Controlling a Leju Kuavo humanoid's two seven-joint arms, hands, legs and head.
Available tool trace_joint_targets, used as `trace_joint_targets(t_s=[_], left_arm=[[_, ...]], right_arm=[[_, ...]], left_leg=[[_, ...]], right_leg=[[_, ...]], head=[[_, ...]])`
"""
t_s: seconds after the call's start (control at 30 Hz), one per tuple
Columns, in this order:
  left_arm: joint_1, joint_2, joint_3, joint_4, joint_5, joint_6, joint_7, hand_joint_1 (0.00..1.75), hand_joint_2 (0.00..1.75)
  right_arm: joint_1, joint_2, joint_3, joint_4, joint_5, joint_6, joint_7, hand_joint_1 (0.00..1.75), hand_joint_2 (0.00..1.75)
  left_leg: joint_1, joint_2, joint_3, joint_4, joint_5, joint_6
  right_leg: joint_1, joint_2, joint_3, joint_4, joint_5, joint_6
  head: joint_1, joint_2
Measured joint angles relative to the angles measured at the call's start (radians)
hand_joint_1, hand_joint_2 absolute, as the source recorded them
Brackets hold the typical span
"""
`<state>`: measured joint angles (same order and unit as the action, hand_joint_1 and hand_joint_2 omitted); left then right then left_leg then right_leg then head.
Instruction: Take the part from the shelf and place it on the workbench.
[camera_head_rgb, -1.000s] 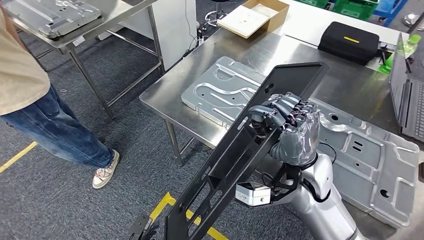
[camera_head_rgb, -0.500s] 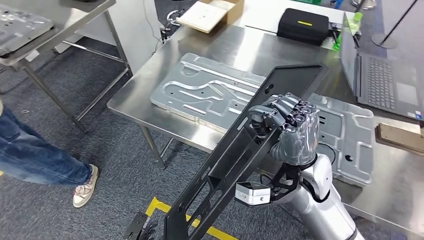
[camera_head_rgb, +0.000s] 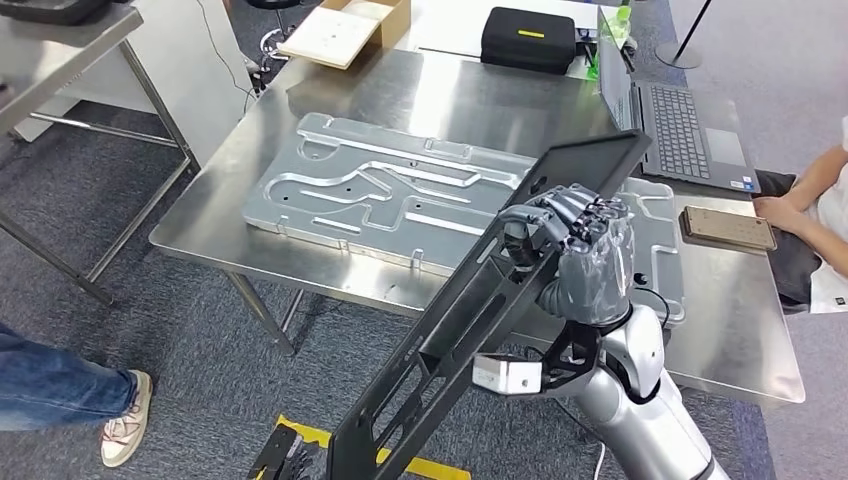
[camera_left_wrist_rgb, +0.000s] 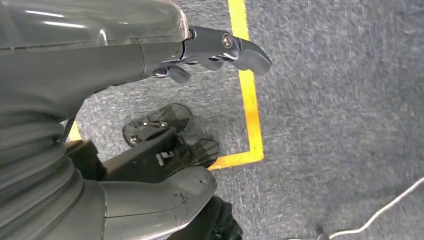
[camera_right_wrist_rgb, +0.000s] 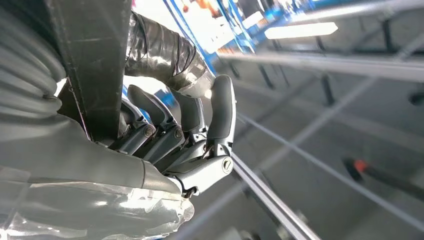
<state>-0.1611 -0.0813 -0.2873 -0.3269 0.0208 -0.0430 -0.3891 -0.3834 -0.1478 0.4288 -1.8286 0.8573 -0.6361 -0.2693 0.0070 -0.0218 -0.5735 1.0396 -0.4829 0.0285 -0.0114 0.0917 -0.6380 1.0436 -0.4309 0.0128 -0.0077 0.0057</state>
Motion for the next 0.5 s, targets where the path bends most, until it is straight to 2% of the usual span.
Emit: trace_joint_targets(t_s=[0.07,0.1,0.17,0.2,0.23,0.27,0.3,0.37,0.43,0.5], left_arm=[[0.001,0.0,0.0,0.0,0.002,0.004,-0.002,0.0,1.75],[0.002,-0.001,0.0,0.0,0.002,0.007,-0.004,0.0,1.75],[0.007,0.0,0.0,0.0,0.001,0.011,-0.005,0.0,1.75],[0.011,0.0,0.0,0.0,0.0,0.012,-0.005,0.0,1.75],[0.015,0.001,0.0,0.0,0.0,0.012,-0.005,0.0,1.75],[0.017,0.001,0.0,0.0,0.0,0.012,-0.005,0.0,1.75],[0.018,0.001,0.0,0.0,0.0,0.011,-0.005,0.0,1.75],[0.018,0.001,0.0,0.0,0.001,0.011,-0.004,0.0,1.75],[0.017,0.001,0.0,0.0,0.005,0.011,0.001,0.0,1.75],[0.018,0.001,0.0,0.0,0.012,0.011,0.008,0.0,1.75]], right_arm=[[0.003,0.0,-0.018,0.008,-0.02,0.025,0.025,1.75,1.75],[0.003,0.0,-0.029,0.012,-0.032,0.039,0.036,1.75,1.75],[0.001,0.001,-0.051,0.025,-0.055,0.068,0.052,1.75,1.75],[0.001,0.002,-0.062,0.033,-0.066,0.081,0.057,1.75,1.75],[0.001,0.002,-0.073,0.042,-0.073,0.092,0.061,1.75,1.75],[0.001,0.002,-0.083,0.05,-0.078,0.101,0.064,1.75,1.75],[-0.001,0.002,-0.094,0.056,-0.082,0.11,0.067,1.75,1.75],[-0.01,0.001,-0.11,0.066,-0.086,0.129,0.077,1.75,1.75],[-0.023,0.001,-0.124,0.077,-0.088,0.152,0.093,1.75,1.75],[-0.031,-0.001,-0.138,0.092,-0.092,0.17,0.109,1.75,1.75]], left_leg=[[0.001,0.004,0.0,-0.009,0.01,0.015],[0.002,0.007,-0.001,-0.012,0.014,0.021],[0.0,0.014,-0.004,-0.013,0.017,0.026],[-0.001,0.018,-0.005,-0.013,0.017,0.027],[-0.002,0.021,-0.006,-0.013,0.017,0.027],[-0.003,0.024,-0.007,-0.013,0.017,0.027],[-0.004,0.026,-0.006,-0.013,0.017,0.027],[-0.008,0.03,-0.004,-0.013,0.016,0.025],[-0.011,0.033,-0.008,-0.012,0.017,0.019],[-0.012,0.035,-0.01,-0.014,0.019,0.01]], right_leg=[[0.0,-0.026,-0.009,0.018,-0.015,0.01],[0.0,-0.045,-0.023,0.051,-0.038,0.014],[-0.001,-0.076,-0.074,0.168,-0.102,0.02],[-0.002,-0.081,-0.099,0.225,-0.125,0.021],[-0.003,-0.084,-0.111,0.257,-0.131,0.022],[-0.002,-0.086,-0.105,0.251,-0.117,0.02],[-0.002,-0.087,-0.081,0.209,-0.089,0.017],[0.004,-0.093,-0.01,0.078,-0.035,0.003],[0.013,-0.098,0.027,0.001,-0.019,-0.007],[0.015,-0.097,0.028,-0.012,-0.02,-0.013]], head=[[0.0,0.0],[0.0,0.0],[0.0,0.0],[0.0,0.0],[0.0,0.0],[0.0,0.0],[0.0,0.0],[0.0,0.0],[0.0,0.0],[0.0,0.0]])
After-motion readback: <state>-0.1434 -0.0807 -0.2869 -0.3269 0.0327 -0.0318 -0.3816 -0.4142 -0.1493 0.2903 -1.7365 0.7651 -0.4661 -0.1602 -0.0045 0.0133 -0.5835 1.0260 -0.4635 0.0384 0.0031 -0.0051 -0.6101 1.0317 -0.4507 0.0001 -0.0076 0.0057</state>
